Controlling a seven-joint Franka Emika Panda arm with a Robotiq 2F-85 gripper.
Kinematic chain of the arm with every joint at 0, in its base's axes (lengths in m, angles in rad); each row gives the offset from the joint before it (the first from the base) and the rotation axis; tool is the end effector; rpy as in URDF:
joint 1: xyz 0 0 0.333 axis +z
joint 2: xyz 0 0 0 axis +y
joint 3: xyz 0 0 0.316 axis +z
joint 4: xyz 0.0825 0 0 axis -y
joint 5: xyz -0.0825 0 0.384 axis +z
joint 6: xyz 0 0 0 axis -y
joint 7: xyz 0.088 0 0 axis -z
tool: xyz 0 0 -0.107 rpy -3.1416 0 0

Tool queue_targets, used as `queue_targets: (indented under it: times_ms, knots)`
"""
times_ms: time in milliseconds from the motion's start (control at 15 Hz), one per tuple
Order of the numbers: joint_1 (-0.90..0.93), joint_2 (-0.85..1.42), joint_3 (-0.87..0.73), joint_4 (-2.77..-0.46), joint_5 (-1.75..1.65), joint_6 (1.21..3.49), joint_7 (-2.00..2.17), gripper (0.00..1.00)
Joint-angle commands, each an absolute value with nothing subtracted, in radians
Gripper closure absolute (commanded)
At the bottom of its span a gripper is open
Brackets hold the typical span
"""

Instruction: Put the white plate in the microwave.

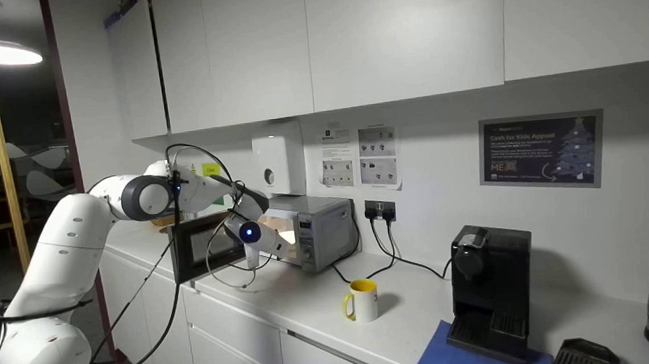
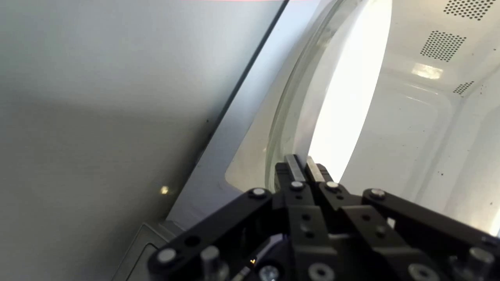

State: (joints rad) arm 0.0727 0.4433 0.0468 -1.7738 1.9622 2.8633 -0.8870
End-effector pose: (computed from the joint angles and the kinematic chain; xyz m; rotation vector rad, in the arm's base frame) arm 0.6566 0.0246 0.3236 -2.0160 0.8990 -0.8603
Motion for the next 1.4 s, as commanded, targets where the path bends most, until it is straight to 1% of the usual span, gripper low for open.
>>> queue_targets:
  times_ms: [0,800,1333]
  knots:
    - [0.077,0.463,0.044,-1.730,1.995,2.897,-0.864,0.99]
    - [0.081,0.508,0.050,-1.678,1.935,2.885,-0.698,0.99]
    - [0.108,0.572,0.050,-1.595,1.796,2.881,-0.558,0.99]
